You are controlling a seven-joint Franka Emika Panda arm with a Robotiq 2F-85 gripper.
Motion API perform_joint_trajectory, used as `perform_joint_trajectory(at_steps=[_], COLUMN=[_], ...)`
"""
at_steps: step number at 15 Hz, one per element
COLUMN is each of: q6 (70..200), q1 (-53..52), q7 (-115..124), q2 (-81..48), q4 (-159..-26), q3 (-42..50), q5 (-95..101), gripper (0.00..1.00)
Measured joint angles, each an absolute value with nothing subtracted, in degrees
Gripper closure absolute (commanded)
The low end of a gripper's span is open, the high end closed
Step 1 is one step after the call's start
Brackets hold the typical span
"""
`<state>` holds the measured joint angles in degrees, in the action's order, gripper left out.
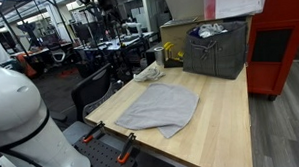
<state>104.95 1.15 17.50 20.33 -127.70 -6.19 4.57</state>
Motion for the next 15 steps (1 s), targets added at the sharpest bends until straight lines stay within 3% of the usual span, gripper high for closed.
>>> perform_joint_trajectory(at_steps=[15], q6=[106.79], q1=[-0.43], q7=[20.58], q2=[-10.42], q4=[-114.46], q3=[-4.00], q5=[6.14], gripper=[0.00])
